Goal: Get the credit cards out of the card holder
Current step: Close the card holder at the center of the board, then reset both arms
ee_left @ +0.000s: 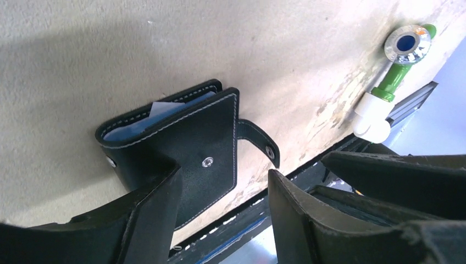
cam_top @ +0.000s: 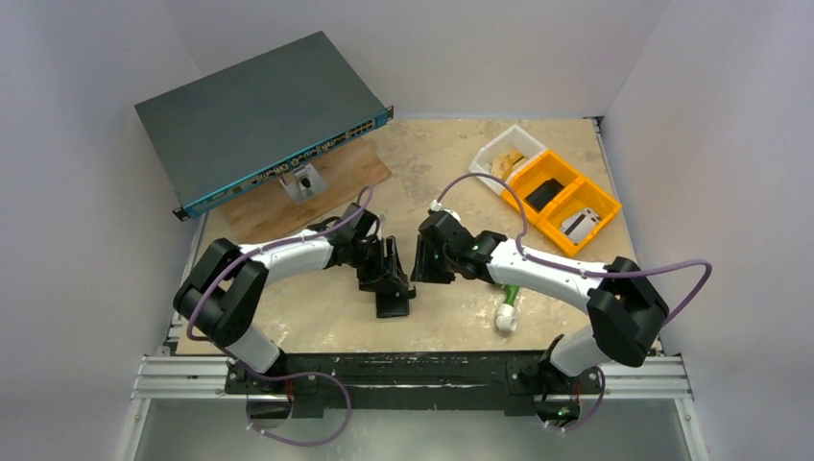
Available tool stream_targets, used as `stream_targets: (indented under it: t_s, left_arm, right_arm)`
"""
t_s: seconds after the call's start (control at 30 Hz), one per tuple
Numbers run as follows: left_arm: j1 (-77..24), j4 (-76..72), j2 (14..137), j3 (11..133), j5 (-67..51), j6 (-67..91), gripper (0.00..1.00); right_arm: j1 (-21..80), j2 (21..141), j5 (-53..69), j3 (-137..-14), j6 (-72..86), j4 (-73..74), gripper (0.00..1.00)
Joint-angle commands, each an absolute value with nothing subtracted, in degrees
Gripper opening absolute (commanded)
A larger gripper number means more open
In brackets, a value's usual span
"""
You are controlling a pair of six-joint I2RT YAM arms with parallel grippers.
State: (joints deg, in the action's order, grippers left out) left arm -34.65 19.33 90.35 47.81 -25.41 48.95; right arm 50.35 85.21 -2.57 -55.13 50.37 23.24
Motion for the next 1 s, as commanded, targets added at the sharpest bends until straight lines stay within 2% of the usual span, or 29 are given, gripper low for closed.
stream_targets:
  t_s: [0.0, 0.6, 0.77, 0.97]
  left_arm:
    - [-34.9, 16.4, 92.9, 49.3, -25.7, 49.5, 0.58]
    - [-34.9, 24.4, 86.7, 53.9, -22.5, 45.0, 0.60]
    - [-34.9, 29.5, 82.8, 57.2, -19.8, 42.0, 0.61]
    - [-34.8, 35.6, 77.3, 60.7, -14.7, 38.2, 0.63]
  right_arm:
    - [50.5, 83.2, -4.8, -54.2, 51.6, 24.4, 0.32]
    - [48.9, 82.5, -6.9, -56.8, 51.2, 24.0, 0.32]
    - [50.5, 81.5, -8.5, -58.1, 47.5, 24.2, 0.34]
    - [50.4, 79.9, -10.1, -59.7, 50.3, 24.4, 0.35]
